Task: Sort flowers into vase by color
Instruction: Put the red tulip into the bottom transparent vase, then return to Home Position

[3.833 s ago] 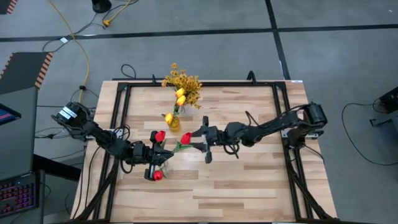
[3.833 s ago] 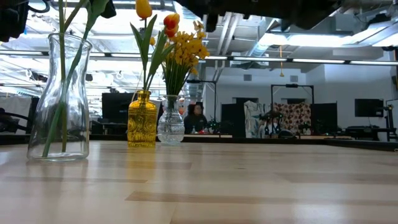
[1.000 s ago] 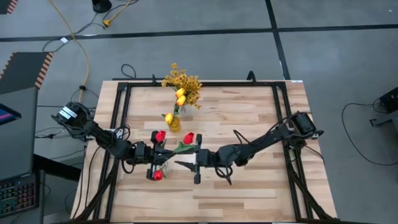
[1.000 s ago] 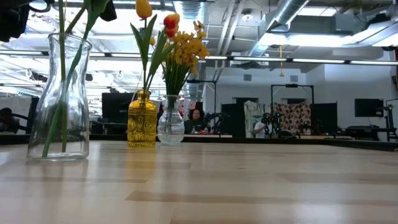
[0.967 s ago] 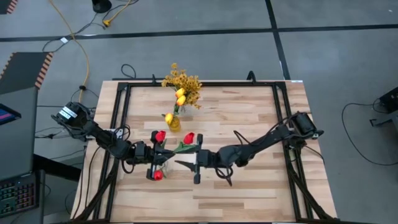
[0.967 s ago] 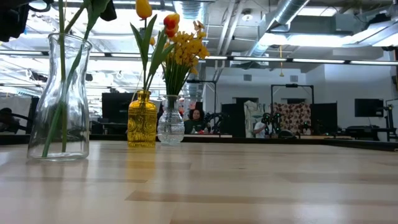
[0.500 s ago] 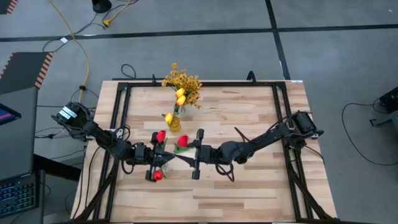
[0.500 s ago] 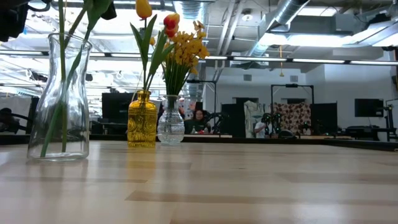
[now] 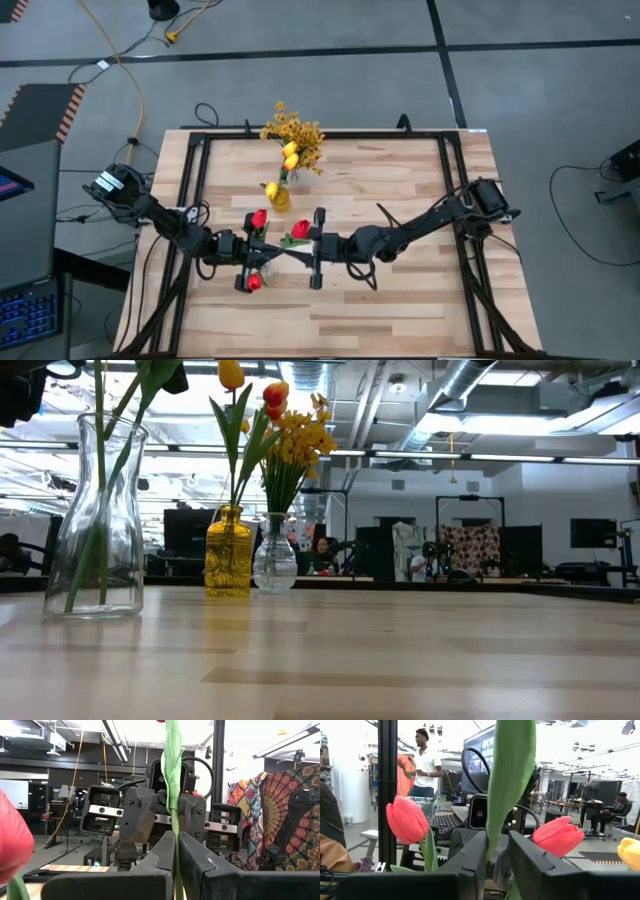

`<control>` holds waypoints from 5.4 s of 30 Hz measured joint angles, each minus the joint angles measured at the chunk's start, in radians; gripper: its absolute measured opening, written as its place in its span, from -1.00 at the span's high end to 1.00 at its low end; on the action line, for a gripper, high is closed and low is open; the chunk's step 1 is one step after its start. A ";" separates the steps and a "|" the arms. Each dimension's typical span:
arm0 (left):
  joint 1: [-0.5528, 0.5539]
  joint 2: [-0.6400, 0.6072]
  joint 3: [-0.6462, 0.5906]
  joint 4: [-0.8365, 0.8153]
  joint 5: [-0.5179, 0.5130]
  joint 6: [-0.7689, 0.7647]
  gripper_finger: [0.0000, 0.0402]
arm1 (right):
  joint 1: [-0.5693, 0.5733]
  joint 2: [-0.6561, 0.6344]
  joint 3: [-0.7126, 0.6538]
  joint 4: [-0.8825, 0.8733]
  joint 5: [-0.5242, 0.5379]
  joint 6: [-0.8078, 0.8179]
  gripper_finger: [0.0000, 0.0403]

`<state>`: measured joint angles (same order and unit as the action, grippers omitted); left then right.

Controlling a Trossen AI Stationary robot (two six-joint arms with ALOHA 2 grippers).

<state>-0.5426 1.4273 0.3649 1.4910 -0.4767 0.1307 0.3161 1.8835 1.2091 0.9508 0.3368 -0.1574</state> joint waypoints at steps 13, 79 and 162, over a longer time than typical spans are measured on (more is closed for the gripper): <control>0.000 0.000 0.000 -0.003 0.000 -0.020 0.91 | -0.003 0.000 0.000 -0.001 -0.049 0.001 0.84; -0.057 -0.277 0.000 -0.229 -0.002 0.050 0.27 | -0.051 0.003 0.000 -0.161 -0.107 0.158 0.49; -0.057 -0.919 0.000 -0.820 -0.068 0.140 0.27 | -0.135 -0.279 0.144 -1.008 -0.208 0.192 -0.22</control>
<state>-0.5995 0.5082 0.3645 0.6714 -0.5450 0.2703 0.1806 1.6044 1.3529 -0.0572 0.1288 0.0349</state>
